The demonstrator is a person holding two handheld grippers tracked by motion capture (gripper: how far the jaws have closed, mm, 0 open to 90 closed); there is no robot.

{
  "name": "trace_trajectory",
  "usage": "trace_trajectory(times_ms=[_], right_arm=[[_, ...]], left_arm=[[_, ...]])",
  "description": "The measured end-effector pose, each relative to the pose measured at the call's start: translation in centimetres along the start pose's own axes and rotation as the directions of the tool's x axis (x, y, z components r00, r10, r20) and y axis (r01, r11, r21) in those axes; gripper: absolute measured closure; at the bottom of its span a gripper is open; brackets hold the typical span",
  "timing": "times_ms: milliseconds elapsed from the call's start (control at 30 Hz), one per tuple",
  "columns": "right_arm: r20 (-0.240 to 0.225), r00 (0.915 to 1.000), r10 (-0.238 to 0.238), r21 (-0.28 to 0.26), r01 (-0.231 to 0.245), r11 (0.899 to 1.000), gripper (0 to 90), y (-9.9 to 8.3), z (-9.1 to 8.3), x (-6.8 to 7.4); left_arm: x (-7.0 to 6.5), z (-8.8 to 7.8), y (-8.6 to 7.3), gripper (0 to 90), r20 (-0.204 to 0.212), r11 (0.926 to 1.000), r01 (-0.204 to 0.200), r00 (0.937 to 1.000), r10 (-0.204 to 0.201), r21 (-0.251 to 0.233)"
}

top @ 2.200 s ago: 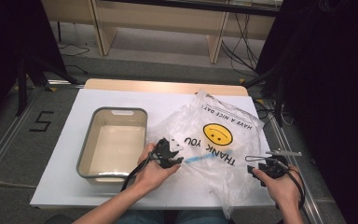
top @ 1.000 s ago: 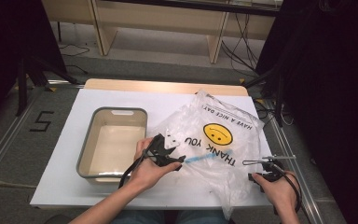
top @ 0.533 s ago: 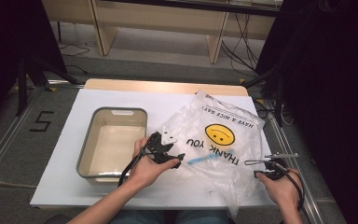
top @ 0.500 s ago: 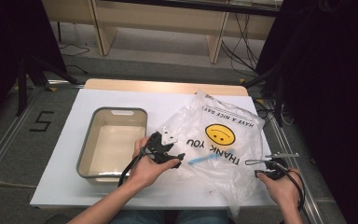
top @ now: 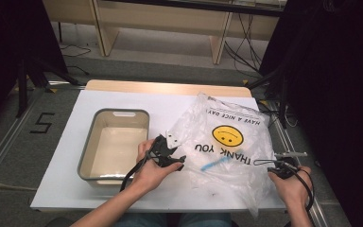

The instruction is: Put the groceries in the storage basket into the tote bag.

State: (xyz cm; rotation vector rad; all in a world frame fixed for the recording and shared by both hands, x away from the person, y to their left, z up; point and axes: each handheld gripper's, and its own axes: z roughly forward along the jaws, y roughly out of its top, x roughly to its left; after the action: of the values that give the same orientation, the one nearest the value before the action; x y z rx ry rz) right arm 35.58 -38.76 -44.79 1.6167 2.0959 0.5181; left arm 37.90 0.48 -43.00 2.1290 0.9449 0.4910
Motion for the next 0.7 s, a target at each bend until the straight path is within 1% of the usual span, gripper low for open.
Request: trace_trajectory(times_ms=[100, 167, 233, 300, 333, 367, 400, 433, 467, 500, 533, 567, 633, 700], right_arm=[[0.023, 0.9997, 0.002, -0.016, -0.001, 1.0, 85.2, 0.1, -0.1, -0.1], [0.042, 0.9991, 0.004, -0.039, -0.003, 0.999, 79.9, 0.2, -0.3, -0.2], [0.06, 0.9981, 0.015, -0.064, -0.011, 0.998, 73.8, 0.4, -1.0, -0.2], [0.067, 0.9976, 0.018, -0.109, -0.011, 0.994, 68.0, 0.6, -1.9, -0.1], [0.055, 0.9984, 0.016, -0.133, -0.008, 0.991, 65.3, 0.8, -2.4, 0.1], [0.036, 0.9993, 0.013, -0.158, -0.007, 0.987, 62.7, 1.0, -2.9, 0.4], [0.011, 0.9999, -0.002, -0.173, 0.004, 0.985, 59.4, 1.2, -3.4, 0.7], [-0.025, 0.9995, -0.02, -0.18, 0.015, 0.984, 56.4, 1.3, -3.8, 1.2], [-0.072, 0.997, -0.026, -0.19, 0.012, 0.982, 54.1, 1.4, -4.1, 1.7], [-0.124, 0.9916, -0.035, -0.195, 0.01, 0.981, 51.9, 1.5, -4.2, 2.2], [-0.172, 0.9842, -0.043, -0.194, 0.009, 0.981, 49.8, 1.5, -4.2, 2.8], [-0.209, 0.9765, -0.053, -0.186, 0.013, 0.982, 47.3, 1.5, -4.1, 3.3], [-0.247, 0.9654, -0.085, -0.159, 0.046, 0.986, 43.2, 1.6, -3.8, 4.3], [-0.267, 0.9548, -0.131, -0.138, 0.097, 0.986, 40.2, 1.6, -3.4, 5.1]], left_arm=[[0.0, 0.2, -0.1, 31.5, -0.001, 1.0, 0.001, 1.0, -0.001, 0.007], [0.0, 0.2, -0.1, 31.7, 0.0, 0.9999, 0.002, 1.0, -0.002, 0.015], [-0.1, 0.2, -0.2, 32.1, 0.001, 0.9998, 0.001, 1.0, -0.001, 0.018], [0.0, 0.2, -0.2, 32.5, 0.001, 0.9998, 0.001, 1.0, -0.001, 0.02], [0.0, 0.3, -0.2, 32.7, 0.001, 0.9998, 0.001, 1.0, -0.001, 0.02], [0.0, 0.3, -0.2, 32.8, 0.001, 0.9998, 0.001, 1.0, -0.001, 0.02], [0.0, 0.3, -0.2, 32.9, 0.001, 0.9998, 0.001, 1.0, -0.001, 0.022], [0.0, 0.3, -0.3, 33.0, 0.001, 0.9997, 0.001, 1.0, -0.001, 0.022], [0.0, 0.3, -0.3, 33.2, 0.002, 0.9997, 0.001, 1.0, -0.001, 0.023], [0.0, 0.3, -0.3, 33.3, 0.003, 0.9997, -0.002, 1.0, 0.002, 0.026], [0.0, 0.3, -0.3, 33.3, 0.003, 0.9997, -0.002, 1.0, 0.002, 0.026], [0.0, 0.3, -0.3, 33.5, 0.003, 0.9997, -0.001, 1.0, 0.001, 0.025], [-0.1, 0.2, -0.3, 33.7, 0.005, 0.9997, -0.001, 1.0, 0.001, 0.024], [-0.1, 0.2, -0.3, 33.8, 0.007, 0.9997, -0.001, 1.0, 0.001, 0.025]])
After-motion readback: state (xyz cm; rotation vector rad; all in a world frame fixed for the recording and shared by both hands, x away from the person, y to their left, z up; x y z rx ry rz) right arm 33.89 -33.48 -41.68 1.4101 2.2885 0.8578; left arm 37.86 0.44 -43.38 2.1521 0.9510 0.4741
